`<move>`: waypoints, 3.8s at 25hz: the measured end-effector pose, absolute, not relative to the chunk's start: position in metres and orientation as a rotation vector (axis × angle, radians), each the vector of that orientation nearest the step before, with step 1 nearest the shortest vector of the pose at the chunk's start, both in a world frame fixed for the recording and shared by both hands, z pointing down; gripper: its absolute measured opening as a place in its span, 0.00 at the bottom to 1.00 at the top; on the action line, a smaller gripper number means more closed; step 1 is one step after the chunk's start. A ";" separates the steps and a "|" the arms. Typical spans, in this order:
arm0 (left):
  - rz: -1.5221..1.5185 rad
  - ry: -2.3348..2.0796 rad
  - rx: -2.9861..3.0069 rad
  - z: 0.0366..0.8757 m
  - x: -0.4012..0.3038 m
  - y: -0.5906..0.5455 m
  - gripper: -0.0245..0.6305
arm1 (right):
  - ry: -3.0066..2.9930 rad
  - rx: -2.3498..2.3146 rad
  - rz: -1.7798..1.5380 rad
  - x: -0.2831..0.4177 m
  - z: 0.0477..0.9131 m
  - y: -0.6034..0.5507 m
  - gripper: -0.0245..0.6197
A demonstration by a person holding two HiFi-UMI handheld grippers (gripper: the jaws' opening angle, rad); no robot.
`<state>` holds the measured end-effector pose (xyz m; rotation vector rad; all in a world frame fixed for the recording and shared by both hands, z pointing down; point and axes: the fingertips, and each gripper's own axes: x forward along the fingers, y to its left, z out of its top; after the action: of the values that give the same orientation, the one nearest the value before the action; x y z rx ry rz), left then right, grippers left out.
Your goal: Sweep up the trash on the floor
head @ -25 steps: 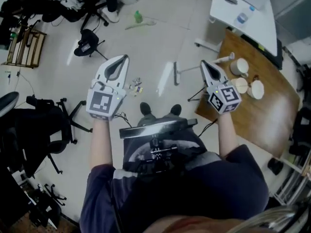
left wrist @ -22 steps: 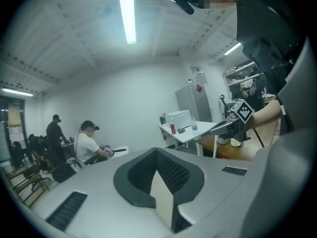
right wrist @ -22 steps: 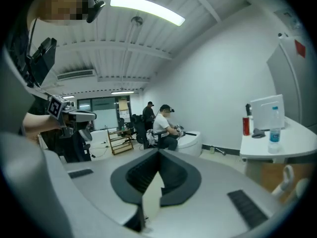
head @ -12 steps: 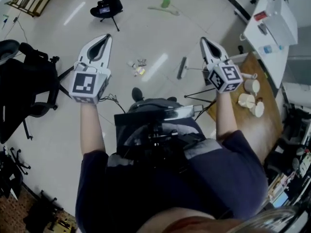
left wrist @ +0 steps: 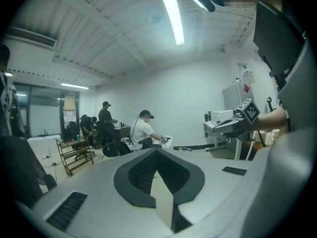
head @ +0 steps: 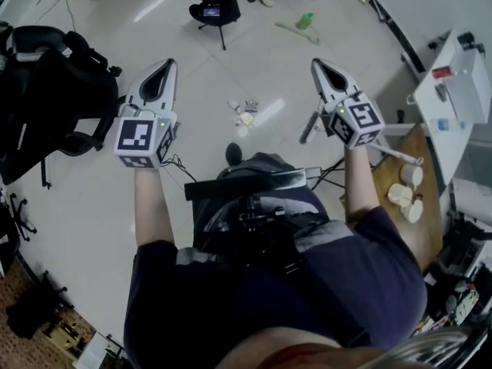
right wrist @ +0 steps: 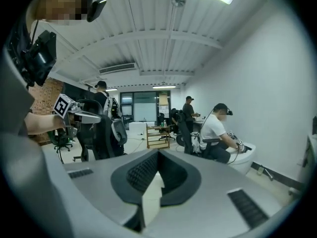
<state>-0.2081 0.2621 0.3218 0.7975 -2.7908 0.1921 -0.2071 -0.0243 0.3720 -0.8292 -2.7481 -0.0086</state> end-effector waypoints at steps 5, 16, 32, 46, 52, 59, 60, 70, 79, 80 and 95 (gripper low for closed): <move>0.151 -2.780 0.690 0.334 -0.165 0.270 0.04 | -2.695 -0.980 0.025 -0.209 0.382 0.002 0.05; 0.180 -2.791 0.281 0.332 -0.060 0.274 0.04 | -2.512 -1.351 0.058 -0.168 0.406 0.028 0.05; 0.272 -2.838 -0.034 0.289 0.056 0.349 0.04 | -2.338 -1.726 0.097 -0.102 0.356 0.155 0.05; 0.057 -2.990 -0.009 0.302 0.188 0.515 0.04 | -2.404 -1.685 -0.084 0.055 0.326 0.308 0.05; 0.023 -3.003 0.119 0.304 0.199 0.536 0.04 | -2.451 -1.681 -0.285 0.110 0.307 0.338 0.05; -0.038 -2.979 0.159 0.324 0.209 0.518 0.04 | -2.487 -1.593 -0.356 0.125 0.313 0.314 0.05; -0.051 -2.965 0.154 0.331 0.211 0.512 0.04 | -2.505 -1.574 -0.390 0.126 0.315 0.305 0.05; 0.064 -2.973 0.179 0.308 0.209 0.356 0.04 | -2.466 -1.633 -0.292 0.157 0.321 0.160 0.05; 0.233 -2.940 0.132 0.285 0.258 0.172 0.04 | -2.432 -1.699 -0.134 0.197 0.334 -0.002 0.05; 0.262 -2.926 0.127 0.288 0.265 0.159 0.04 | -2.426 -1.707 -0.142 0.199 0.335 -0.011 0.05; 0.226 -2.829 -0.026 0.306 0.361 0.161 0.04 | -2.306 -1.810 -0.221 0.249 0.348 0.005 0.05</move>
<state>0.3607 0.1606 0.3065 -0.0264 -2.8285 0.2258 0.2490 0.0045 0.3479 -1.8103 -2.3056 -0.2214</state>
